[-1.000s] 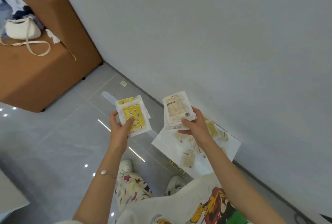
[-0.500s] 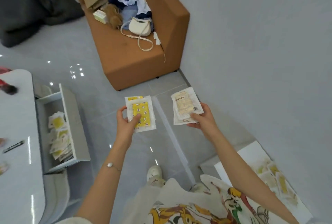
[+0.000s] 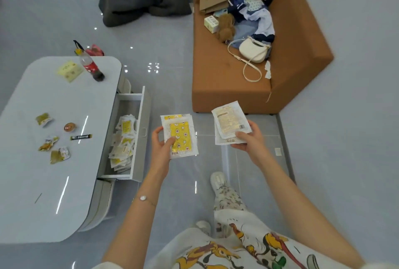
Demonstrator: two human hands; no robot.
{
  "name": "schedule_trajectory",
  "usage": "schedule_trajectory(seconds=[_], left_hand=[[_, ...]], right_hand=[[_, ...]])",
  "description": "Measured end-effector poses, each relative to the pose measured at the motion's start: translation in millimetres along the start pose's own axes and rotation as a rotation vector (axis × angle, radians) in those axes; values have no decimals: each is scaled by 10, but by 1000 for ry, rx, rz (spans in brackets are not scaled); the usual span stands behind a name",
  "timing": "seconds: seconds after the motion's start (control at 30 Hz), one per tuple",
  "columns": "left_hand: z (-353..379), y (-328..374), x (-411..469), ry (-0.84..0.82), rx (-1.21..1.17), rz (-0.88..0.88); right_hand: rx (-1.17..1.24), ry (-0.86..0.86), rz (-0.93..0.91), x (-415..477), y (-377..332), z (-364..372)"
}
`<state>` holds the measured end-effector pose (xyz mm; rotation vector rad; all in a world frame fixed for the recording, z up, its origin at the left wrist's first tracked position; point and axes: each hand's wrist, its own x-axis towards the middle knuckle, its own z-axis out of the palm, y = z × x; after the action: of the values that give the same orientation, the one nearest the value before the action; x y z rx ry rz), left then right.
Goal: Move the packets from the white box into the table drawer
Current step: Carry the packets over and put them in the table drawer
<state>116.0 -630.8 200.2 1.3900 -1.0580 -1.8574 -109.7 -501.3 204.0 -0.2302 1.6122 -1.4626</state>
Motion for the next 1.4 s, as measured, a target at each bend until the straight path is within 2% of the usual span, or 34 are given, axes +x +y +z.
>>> schedule_trajectory(seconds=[0.37, 0.57, 0.73, 0.93, 1.2, 1.3, 1.4], left_hand=[[-44, 390, 983, 387, -262, 9], [-281, 617, 1266, 605, -420, 25], [-594, 832, 1427, 703, -472, 40], [-1296, 821, 1754, 832, -535, -6], [-1978, 708, 2086, 952, -649, -116], [-2136, 518, 2212, 973, -599, -205], [-2316, 105, 2457, 980, -588, -296]], right_hand=[[-286, -348, 80, 1578, -720, 709], [-395, -528, 102, 2177, -1020, 1386], [-451, -629, 135, 2562, -1079, 2109], [-488, -708, 178, 2927, -988, 3226], [-609, -783, 231, 3283, -834, 4292], [-711, -803, 262, 3461, -603, 4597], [-837, -839, 321, 3760, -81, 4860]])
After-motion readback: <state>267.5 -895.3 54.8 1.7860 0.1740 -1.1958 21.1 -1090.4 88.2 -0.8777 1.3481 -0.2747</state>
